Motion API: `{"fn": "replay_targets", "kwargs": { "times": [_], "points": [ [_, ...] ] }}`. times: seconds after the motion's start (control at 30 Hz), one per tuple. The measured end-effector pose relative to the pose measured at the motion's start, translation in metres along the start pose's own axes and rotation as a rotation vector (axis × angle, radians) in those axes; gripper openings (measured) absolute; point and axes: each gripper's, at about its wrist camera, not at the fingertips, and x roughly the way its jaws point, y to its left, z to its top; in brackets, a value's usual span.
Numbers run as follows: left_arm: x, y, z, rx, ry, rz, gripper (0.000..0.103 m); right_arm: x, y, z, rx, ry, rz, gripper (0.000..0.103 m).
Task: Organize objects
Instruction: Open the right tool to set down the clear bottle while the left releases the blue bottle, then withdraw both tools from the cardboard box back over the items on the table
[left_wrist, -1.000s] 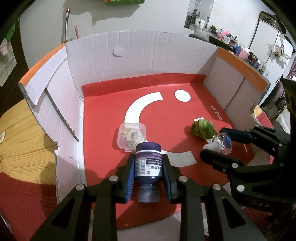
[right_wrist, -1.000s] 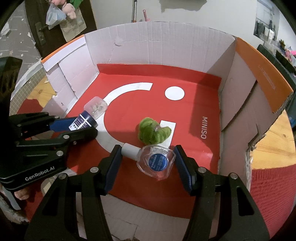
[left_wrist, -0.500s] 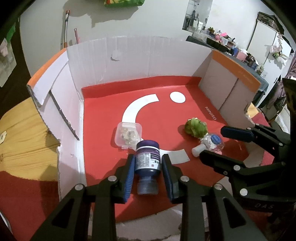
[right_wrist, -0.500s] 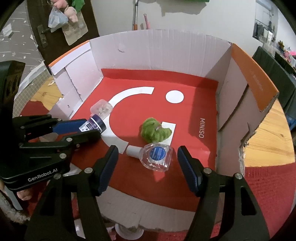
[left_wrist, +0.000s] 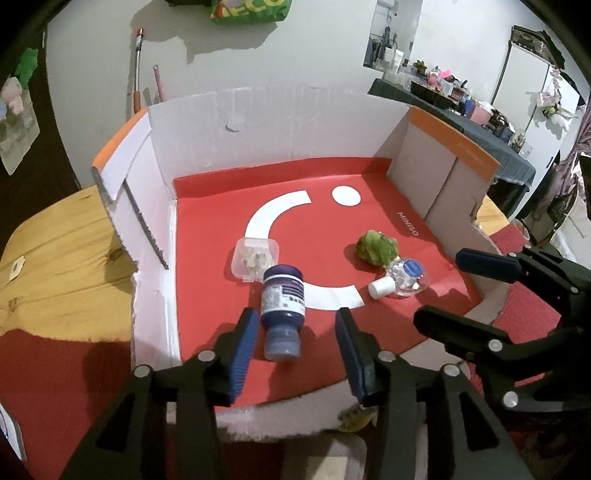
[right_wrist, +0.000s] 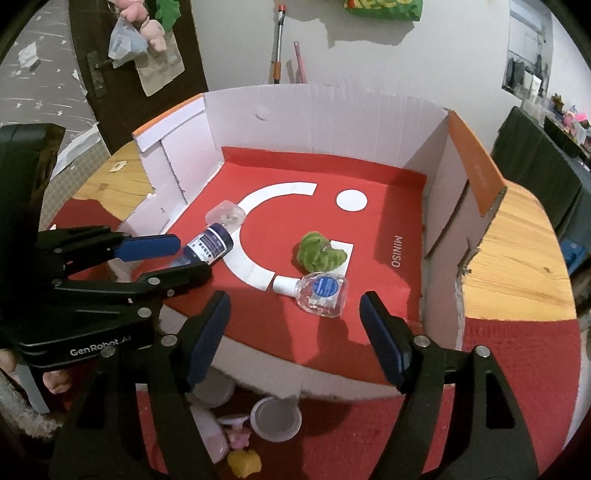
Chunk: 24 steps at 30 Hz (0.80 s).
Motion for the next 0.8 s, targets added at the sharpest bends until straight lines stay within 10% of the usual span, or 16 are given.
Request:
{"fn": "replay_targets", "kwargs": {
  "times": [0.8],
  "points": [
    [-0.044, -0.02, -0.038, -0.001, -0.06, 0.029, 0.063, -0.049, 0.02, -0.036, -0.016, -0.07, 0.01, 0.089]
  ]
}}
